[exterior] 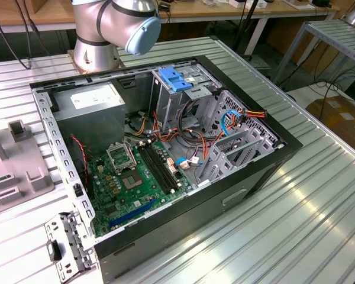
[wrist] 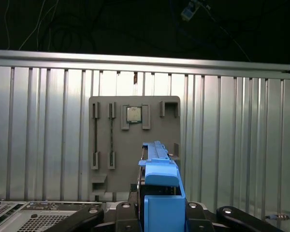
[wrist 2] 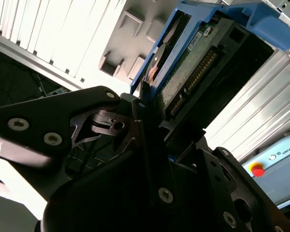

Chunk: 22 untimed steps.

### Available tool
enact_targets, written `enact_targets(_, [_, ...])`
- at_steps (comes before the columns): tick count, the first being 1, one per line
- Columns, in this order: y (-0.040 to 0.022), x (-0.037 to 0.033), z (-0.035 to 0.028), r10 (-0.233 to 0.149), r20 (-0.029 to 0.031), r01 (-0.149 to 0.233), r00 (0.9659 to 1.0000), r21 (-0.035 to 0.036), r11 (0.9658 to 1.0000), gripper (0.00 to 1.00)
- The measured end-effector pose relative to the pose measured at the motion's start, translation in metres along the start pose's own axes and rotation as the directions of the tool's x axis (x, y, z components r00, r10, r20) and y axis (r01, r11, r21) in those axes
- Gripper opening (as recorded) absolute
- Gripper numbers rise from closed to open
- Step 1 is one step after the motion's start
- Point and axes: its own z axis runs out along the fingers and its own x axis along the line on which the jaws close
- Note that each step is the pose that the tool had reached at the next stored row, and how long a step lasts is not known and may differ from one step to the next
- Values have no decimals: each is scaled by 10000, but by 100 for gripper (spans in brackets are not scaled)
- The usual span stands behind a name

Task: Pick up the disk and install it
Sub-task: 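Pick up the disk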

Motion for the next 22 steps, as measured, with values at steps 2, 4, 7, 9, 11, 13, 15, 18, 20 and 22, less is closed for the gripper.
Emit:
enact_targets(2, [-13,0,1,0,0,0,10000,0,10000,36])
enact_targets(4, [-23,1,1,0,0,0,10000,1,10000,36])
enact_targets(7, [-37,1,2,0,0,0,10000,1,10000,36])
enact_targets(9, [-45,1,2,0,1,0,10000,1,10000,36])
enact_targets(11, [-55,2,2,0,0,0,10000,0,10000,36])
enact_targets(13, [-62,2,2,0,0,0,10000,0,10000,36])
enact_targets(15, [-72,2,2,0,0,0,10000,0,10000,36])
enact_targets(18, [-88,3,3,0,0,0,10000,1,10000,36])
enact_targets(20, [-96,3,3,0,0,0,10000,0,10000,36])
enact_targets(22, [-100,3,3,1,0,-1,10000,0,10000,36])
